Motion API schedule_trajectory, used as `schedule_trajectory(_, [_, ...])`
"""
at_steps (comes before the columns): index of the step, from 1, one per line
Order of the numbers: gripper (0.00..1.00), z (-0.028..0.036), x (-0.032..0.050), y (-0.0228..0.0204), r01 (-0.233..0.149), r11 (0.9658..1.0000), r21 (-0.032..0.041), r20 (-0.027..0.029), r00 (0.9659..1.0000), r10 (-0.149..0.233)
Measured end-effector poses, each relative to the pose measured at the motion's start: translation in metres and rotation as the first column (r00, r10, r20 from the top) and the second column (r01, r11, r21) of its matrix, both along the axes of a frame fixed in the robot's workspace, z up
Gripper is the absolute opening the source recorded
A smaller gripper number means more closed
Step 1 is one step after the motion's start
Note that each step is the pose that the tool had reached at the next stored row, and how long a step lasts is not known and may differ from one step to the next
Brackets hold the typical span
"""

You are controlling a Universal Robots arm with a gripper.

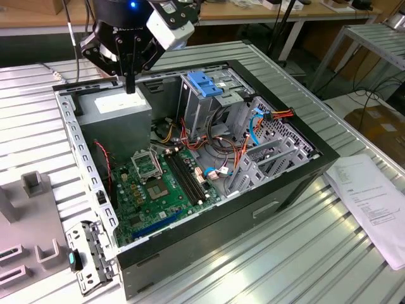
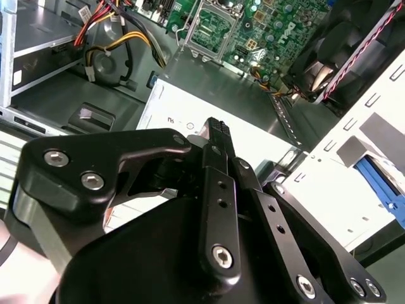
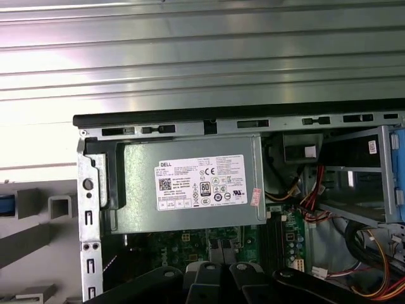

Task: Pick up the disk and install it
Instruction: 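Reach for the disk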

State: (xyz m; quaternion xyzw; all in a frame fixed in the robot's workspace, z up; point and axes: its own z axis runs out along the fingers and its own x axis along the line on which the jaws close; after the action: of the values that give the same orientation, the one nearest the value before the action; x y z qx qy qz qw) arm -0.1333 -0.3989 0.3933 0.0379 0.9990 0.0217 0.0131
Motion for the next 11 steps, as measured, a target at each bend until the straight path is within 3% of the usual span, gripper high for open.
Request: schedule_trajectory(11, [0.11,0.0,-0.0047,0.0,0.0,1.0,0.0,0.0,1.0,0.0])
